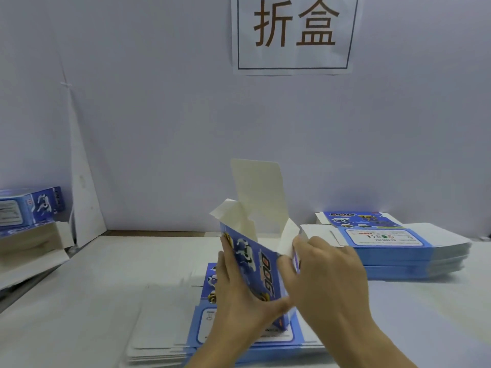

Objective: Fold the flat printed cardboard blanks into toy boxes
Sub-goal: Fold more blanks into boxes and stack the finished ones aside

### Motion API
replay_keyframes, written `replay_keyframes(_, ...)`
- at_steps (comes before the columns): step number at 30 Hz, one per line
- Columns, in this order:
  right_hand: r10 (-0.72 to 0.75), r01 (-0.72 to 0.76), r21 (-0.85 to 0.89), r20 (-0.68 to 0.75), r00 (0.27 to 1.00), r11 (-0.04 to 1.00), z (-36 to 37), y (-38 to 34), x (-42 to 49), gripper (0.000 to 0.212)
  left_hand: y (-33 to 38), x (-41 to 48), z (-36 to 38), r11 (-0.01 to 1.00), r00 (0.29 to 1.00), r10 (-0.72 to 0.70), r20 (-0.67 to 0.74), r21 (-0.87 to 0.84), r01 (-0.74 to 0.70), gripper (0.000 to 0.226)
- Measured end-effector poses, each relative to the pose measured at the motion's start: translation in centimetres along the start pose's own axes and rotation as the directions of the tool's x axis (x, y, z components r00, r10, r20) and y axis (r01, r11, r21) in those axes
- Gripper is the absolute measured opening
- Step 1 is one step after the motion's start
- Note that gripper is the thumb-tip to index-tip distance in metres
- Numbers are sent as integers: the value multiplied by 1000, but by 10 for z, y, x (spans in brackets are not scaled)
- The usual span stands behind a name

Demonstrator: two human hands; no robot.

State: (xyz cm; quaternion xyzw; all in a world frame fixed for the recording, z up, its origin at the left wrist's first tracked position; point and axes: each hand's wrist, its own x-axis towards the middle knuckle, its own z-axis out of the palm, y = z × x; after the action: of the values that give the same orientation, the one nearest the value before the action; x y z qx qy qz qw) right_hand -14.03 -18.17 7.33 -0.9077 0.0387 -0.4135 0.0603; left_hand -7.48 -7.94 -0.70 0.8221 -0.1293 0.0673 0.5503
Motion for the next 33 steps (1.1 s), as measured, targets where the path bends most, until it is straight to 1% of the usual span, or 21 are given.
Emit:
replay_keyframes(2, -42, 41, 10, 100, 994, 999, -9, -6, -2, 22, -4, 5, 6, 993, 997, -47, -65, -109, 39, 158)
replay_keyframes(4, -30, 26, 22, 197, 980, 999, -18, -3, 2, 16, -10, 9, 7, 994, 989, -30, -147, -107, 14, 148)
replay_keyframes(6, -13, -9, 161, 138, 990, 987, -25, 11, 11, 33, -19, 11, 6, 998, 987, 42, -154, -41, -49, 146)
replay_keyframes(8, 35, -26, 307, -23, 999, 951, -37, 18, 28, 49, -26, 10, 4, 996, 984, 85, -157, 11, -84, 141)
replay_keyframes(10, 30, 12, 327, -125, 992, 945, -42, 24, 54, 48, -31, 9, 7, 996, 982, 90, -163, 12, -89, 137)
replay_keyframes(14, -66, 78, 243, -58, 996, 967, -27, 22, 102, 55, -35, 7, 14, 994, 979, 102, -176, -10, -105, 129)
replay_keyframes(17, -120, 128, 210, -50, 992, 969, -11, 24, 122, 48, -36, 6, 16, 993, 977, 114, -182, 16, -113, 125)
replay_keyframes(19, -102, 73, 319, 76, 992, 945, 4, 32, 130, 33, -35, 6, 16, 993, 974, 116, -193, 6, -117, 124)
replay_keyframes(21, 31, -141, 513, 218, 975, 847, 20, 45, 130, 24, -34, 5, 17, 991, 972, 132, -196, -3, -135, 124)
replay_keyframes(22, 132, -292, 611, 293, 947, 736, 27, 52, 127, 22, -34, 4, 17, 989, 970, 148, -195, 3, -150, 124)
replay_keyframes(23, 232, -447, 677, 388, 892, 585, 33, 58, 122, 21, -34, 4, 16, 986, 967, 166, -196, 13, -167, 125)
replay_keyframes(24, 321, -600, 692, 508, 800, 402, 40, 65, 116, 24, -34, 3, 16, 984, 964, 179, -196, 18, -179, 127)
replay_keyframes(25, 378, -744, 632, 648, 661, 216, 50, 72, 108, 26, -34, 2, 16, 982, 962, 188, -198, 17, -188, 130)
replay_keyframes(26, 377, -854, 516, 778, 503, 76, 61, 80, 97, 29, -33, 2, 16, 982, 961, 189, -200, 12, -191, 131)
replay_keyframes(27, 317, -929, 369, 880, 353, 11, 72, 84, 83, 31, -33, 1, 15, 982, 961, 184, -205, 8, -186, 132)
replay_keyframes(28, 212, -972, 237, 950, 231, -2, 79, 83, 69, 31, -32, 1, 15, 984, 962, 176, -209, 10, -178, 131)
replay_keyframes(29, 102, -988, 155, 983, 155, 10, 84, 80, 58, 29, -31, 2, 16, 985, 962, 171, -211, 19, -171, 131)
replay_keyframes(30, 36, -990, 137, 990, 137, 22, 86, 80, 52, 30, -31, 2, 16, 985, 963, 170, -209, 29, -167, 130)
replay_keyframes(31, 38, -988, 149, 988, 150, 33, 86, 80, 54, 35, -31, 2, 17, 986, 964, 169, -206, 36, -165, 129)
replay_keyframes(32, 108, -978, 197, 973, 204, 73, 82, 81, 61, 38, -32, 2, 17, 985, 964, 171, -204, 40, -166, 129)
replay_keyframes(33, 216, -951, 270, 930, 298, 152, 73, 80, 72, 35, -34, 2, 16, 984, 963, 177, -201, 46, -172, 128)
